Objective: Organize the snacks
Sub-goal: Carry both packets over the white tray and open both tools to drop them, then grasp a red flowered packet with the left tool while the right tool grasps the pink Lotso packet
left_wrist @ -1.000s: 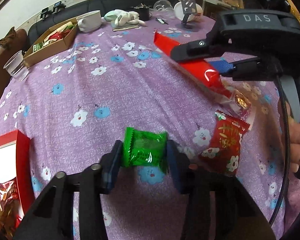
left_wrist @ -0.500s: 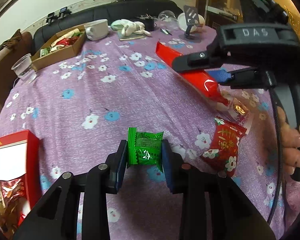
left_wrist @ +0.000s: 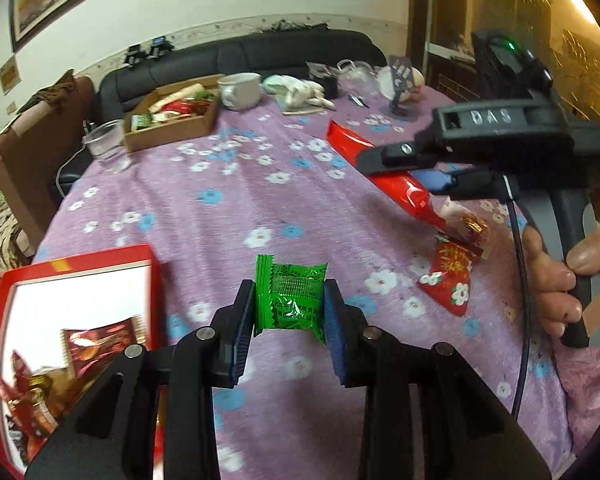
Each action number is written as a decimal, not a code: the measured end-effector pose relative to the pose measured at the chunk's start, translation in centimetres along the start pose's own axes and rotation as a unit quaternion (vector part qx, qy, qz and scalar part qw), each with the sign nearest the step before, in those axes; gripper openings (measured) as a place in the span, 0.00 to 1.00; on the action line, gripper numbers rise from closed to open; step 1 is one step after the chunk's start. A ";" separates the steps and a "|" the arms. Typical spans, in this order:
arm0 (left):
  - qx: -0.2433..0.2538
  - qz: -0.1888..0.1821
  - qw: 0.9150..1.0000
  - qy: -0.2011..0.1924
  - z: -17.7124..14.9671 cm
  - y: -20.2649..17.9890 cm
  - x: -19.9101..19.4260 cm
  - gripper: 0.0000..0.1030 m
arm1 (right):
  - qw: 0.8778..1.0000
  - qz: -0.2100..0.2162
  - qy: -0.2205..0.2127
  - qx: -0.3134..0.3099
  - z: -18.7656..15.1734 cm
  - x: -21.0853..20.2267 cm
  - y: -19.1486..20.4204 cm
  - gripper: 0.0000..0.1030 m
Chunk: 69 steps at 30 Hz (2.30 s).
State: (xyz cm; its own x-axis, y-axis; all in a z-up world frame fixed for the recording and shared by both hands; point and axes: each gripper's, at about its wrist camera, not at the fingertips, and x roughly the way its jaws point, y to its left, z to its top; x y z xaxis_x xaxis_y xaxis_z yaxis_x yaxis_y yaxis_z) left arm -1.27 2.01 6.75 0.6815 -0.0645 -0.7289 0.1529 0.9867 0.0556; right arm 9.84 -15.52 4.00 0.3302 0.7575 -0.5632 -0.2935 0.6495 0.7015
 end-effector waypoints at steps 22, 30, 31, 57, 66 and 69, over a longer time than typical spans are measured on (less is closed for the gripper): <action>-0.119 0.092 0.987 -0.053 -5.5 14.2 -5.4 0.30 | 0.993 0.087 0.066 -0.036 -6.6 11.0 13.2 0.45; -0.144 0.105 0.983 -0.046 -7.4 16.6 -5.6 0.31 | 0.991 0.115 0.052 -0.044 -8.0 11.5 15.2 0.47; -0.148 0.112 0.982 -0.043 -7.7 16.9 -5.5 0.32 | 0.991 0.114 0.048 -0.040 -7.9 11.4 15.0 0.47; 0.018 0.042 0.998 -0.043 -3.0 2.5 -3.9 0.75 | 0.984 -0.090 -0.133 0.081 -5.4 -9.8 -5.1 0.62; 0.099 -0.024 0.995 -0.005 -0.5 -5.6 0.0 0.75 | 0.984 -0.146 -0.090 0.048 -5.2 -9.0 -6.8 0.62; 0.122 -0.038 0.992 0.002 -0.1 -7.5 1.3 0.75 | 0.985 -0.152 -0.070 0.037 -5.2 -7.7 -6.6 0.62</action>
State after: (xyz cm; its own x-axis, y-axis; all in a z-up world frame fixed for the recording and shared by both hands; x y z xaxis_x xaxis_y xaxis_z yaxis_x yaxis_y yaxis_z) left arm -1.62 -5.47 5.37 0.6580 -0.1368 -0.7405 0.3729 0.9135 0.1626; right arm 4.54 -25.31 1.40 0.5150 0.5086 -0.6900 -0.0969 0.8343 0.5427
